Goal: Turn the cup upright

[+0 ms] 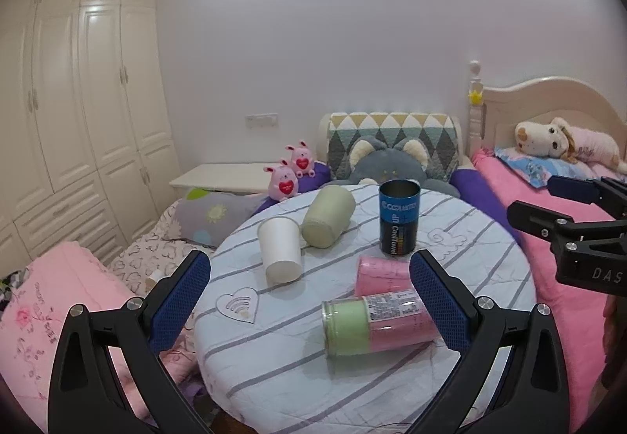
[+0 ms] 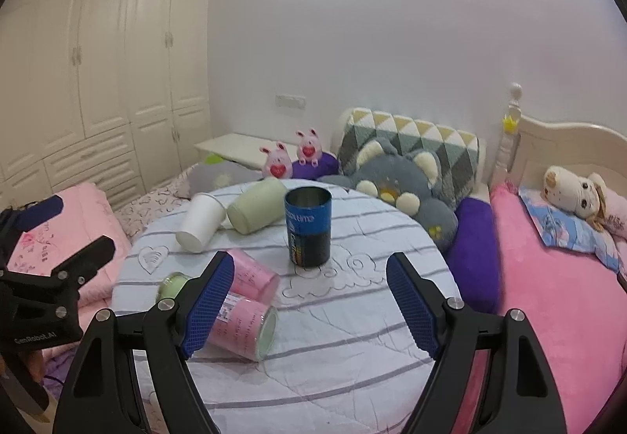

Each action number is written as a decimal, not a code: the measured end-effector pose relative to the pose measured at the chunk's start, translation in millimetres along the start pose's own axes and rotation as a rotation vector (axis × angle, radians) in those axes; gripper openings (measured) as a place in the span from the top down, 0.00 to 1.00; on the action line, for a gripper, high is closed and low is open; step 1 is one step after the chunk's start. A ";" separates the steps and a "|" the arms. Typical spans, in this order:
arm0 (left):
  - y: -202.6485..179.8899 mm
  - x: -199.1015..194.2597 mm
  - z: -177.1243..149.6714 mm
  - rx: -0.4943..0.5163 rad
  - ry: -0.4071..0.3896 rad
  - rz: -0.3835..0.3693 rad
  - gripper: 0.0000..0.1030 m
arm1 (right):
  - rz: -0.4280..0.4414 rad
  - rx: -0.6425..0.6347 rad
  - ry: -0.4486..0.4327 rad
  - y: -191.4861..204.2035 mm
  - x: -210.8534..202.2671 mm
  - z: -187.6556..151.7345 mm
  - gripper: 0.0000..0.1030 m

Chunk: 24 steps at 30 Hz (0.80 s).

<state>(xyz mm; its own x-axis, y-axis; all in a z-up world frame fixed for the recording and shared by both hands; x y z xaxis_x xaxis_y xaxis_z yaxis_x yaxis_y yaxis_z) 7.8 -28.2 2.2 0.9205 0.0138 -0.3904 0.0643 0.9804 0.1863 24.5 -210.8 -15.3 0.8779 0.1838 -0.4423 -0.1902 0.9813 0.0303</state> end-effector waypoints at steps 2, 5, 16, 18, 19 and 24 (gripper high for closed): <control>0.7 -3.2 0.4 -0.018 -0.012 0.006 0.00 | 0.003 -0.002 -0.007 1.0 -1.1 0.2 0.21; 0.0 -5.5 0.4 -0.027 -0.025 0.003 0.00 | -0.001 0.003 -0.015 0.6 -1.1 -0.6 0.21; -12.1 6.3 -2.2 -0.021 0.001 -0.023 0.00 | -0.001 0.042 -0.011 -9.3 1.0 -2.7 0.21; -12.9 7.5 -2.1 -0.022 0.001 -0.023 0.00 | 0.000 0.043 -0.016 -10.7 1.1 -2.2 0.21; -13.2 7.9 -2.4 -0.022 0.004 -0.024 0.00 | 0.003 0.044 -0.014 -11.0 1.9 -2.2 0.21; -15.9 11.6 0.1 -0.011 0.005 -0.017 0.00 | 0.012 0.046 -0.013 -12.3 5.6 -1.9 0.21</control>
Point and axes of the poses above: each gripper's, at about its wrist camera, not at the fingertips, and x roughly the way its jaws point, y to its left, z to its top, the point moved 8 cm from there along x, roughly the way its jaws point, and after that the axes turned 6 degrees about x, right-handed, at the moved point
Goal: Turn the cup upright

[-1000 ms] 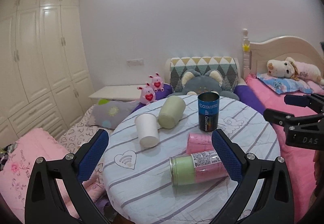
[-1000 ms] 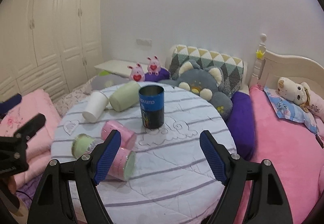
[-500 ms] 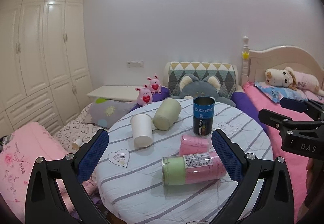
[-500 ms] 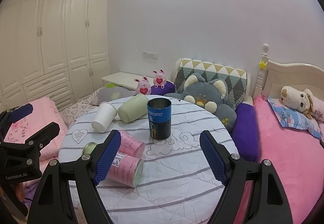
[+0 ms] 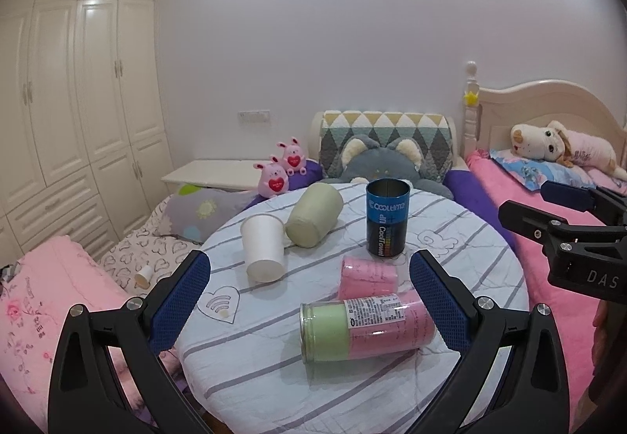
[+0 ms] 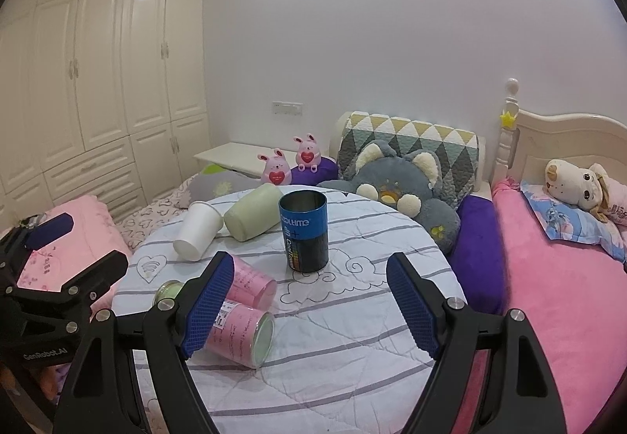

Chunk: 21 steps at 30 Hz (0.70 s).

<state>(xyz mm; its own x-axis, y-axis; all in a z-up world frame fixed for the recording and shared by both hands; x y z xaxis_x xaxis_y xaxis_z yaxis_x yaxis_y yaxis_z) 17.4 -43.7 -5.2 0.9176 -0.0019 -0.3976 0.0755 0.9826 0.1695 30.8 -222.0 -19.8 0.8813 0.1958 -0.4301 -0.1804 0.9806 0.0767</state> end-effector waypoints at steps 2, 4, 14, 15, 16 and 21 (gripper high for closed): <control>-0.4 1.6 2.8 0.002 -0.002 0.001 0.00 | 0.004 -0.001 0.001 -0.3 1.7 1.4 0.21; -0.8 3.0 4.8 -0.003 -0.006 0.000 0.00 | 0.007 -0.001 -0.006 0.3 2.9 3.1 0.21; -2.5 10.1 3.6 -0.010 0.002 -0.009 0.00 | 0.015 -0.019 -0.001 4.4 8.7 3.8 0.21; -2.9 10.2 4.1 -0.012 0.000 -0.009 0.00 | 0.015 -0.018 -0.001 4.3 9.3 3.5 0.21; -3.6 11.4 4.1 -0.012 0.000 -0.011 0.00 | 0.017 -0.016 0.001 4.1 9.8 3.1 0.21; -4.9 12.2 3.6 -0.014 -0.005 -0.009 0.00 | 0.017 -0.011 0.002 3.5 11.5 2.9 0.21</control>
Point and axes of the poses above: each gripper's, at about its wrist camera, not at the fingertips, and x roughly the way its jaws point, y to its left, z to its top, the point moved 8 cm from there along x, roughly the way its jaws point, and after that the axes turned 6 degrees about x, right-handed, at the moved point
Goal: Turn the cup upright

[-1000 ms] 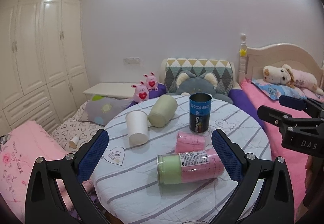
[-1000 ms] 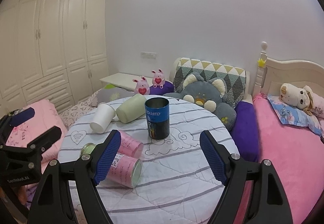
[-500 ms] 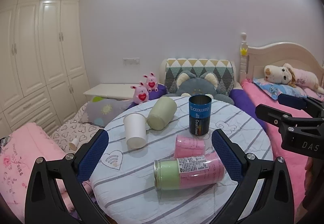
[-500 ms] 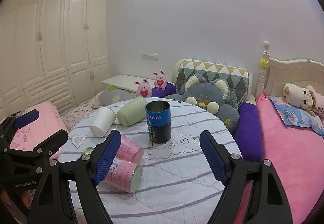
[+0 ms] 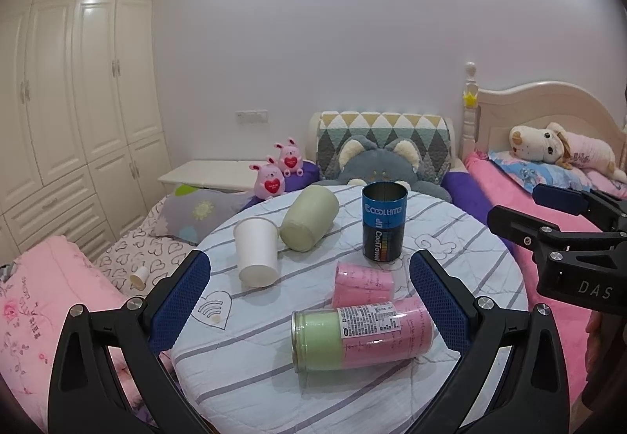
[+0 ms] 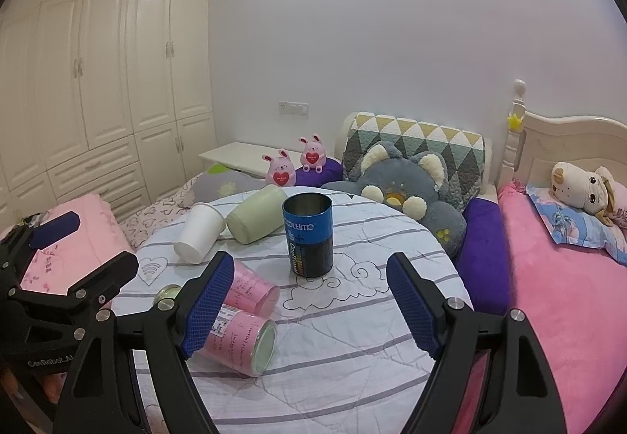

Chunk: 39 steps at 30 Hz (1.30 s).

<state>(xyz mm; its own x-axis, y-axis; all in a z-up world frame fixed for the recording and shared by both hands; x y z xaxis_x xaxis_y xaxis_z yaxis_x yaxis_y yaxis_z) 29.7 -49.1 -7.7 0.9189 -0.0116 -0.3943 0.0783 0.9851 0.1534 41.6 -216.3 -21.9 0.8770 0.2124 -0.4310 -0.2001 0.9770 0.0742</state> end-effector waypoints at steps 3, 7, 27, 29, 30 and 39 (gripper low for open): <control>-0.3 0.1 0.2 0.001 0.000 -0.002 0.00 | 0.000 0.001 0.001 -0.3 0.1 -0.6 0.21; -0.5 0.8 0.0 0.010 0.003 0.001 0.00 | 0.000 0.001 0.000 -0.4 0.1 -0.9 0.21; -2.4 1.7 0.4 0.011 0.002 0.003 0.00 | 0.001 -0.004 0.005 1.2 4.0 -2.4 0.21; -2.8 1.4 0.4 0.009 0.001 0.002 0.00 | 0.001 -0.003 0.003 1.5 3.7 -2.0 0.21; -2.6 1.2 0.2 0.010 0.001 0.002 0.00 | 0.002 -0.003 0.004 1.5 3.8 -2.0 0.21; -1.8 2.5 0.4 0.011 0.003 0.004 0.00 | 0.003 -0.007 0.008 3.1 4.9 -3.1 0.21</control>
Point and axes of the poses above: each gripper's, at about its wrist camera, not at the fingertips, and x roughly the way its jaws point, y to its left, z to its top, the point moved 8 cm from there along x, roughly the way its jaws point, and after that the axes turned 6 degrees about x, right-handed, at the moved point
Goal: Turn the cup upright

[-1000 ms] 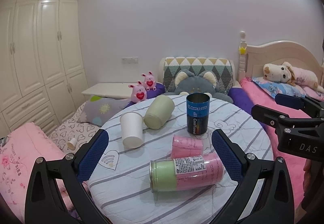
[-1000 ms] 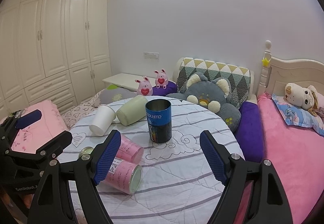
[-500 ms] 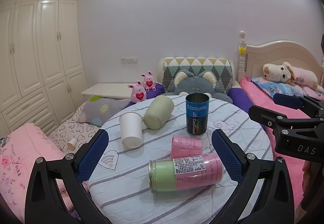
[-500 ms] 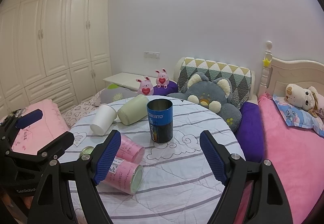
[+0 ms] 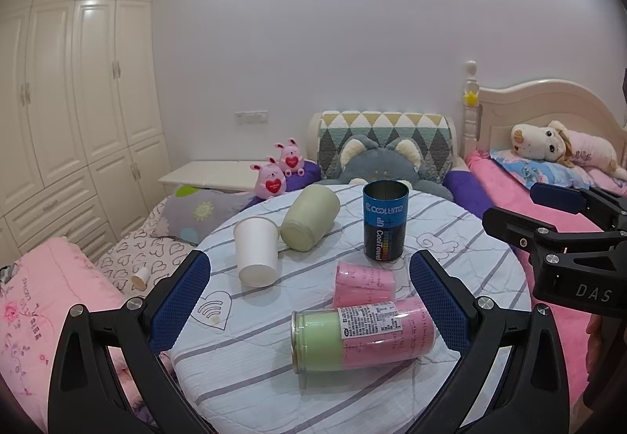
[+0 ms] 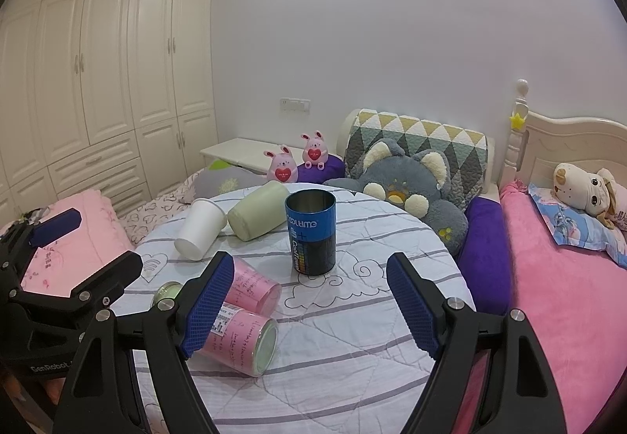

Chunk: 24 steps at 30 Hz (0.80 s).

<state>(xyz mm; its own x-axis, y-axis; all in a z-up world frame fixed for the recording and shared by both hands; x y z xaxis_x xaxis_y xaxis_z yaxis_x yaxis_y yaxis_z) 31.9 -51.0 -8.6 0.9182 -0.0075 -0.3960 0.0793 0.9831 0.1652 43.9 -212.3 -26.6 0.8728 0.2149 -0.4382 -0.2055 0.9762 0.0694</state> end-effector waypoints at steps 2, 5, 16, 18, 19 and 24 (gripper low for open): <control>0.3 -0.2 0.0 0.000 -0.002 0.001 0.00 | 0.000 0.000 0.002 0.0 0.8 0.0 0.21; 1.2 0.1 -0.8 -0.001 -0.001 -0.001 0.00 | 0.000 -0.001 0.001 0.3 0.9 0.0 0.21; 1.5 -0.1 -0.5 -0.001 -0.002 0.002 0.00 | 0.004 0.000 0.000 0.9 1.2 0.4 0.21; 3.0 1.2 -1.6 -0.002 -0.001 0.002 0.00 | 0.002 0.000 0.000 0.9 1.6 0.1 0.21; 2.9 0.6 -1.6 -0.003 -0.002 0.002 0.00 | 0.004 0.000 0.001 0.9 1.2 0.3 0.21; 3.4 2.4 -1.9 -0.002 -0.005 0.002 0.00 | 0.003 -0.001 0.002 1.1 1.3 -0.2 0.21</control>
<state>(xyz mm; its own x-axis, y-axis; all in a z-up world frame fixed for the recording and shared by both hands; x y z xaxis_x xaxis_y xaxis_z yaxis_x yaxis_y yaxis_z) 33.7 -47.4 -10.7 0.9203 -0.0060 -0.3912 0.0764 0.9834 0.1647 44.7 -210.9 -27.2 0.8711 0.2177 -0.4401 -0.2085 0.9755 0.0697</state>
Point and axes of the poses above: each gripper's, at about its wrist camera, not at the fingertips, and x roughly the way its jaws point, y to its left, z to its top, the point moved 8 cm from there along x, roughly the way its jaws point, and after that the axes turned 6 degrees about x, right-handed, at the moved point
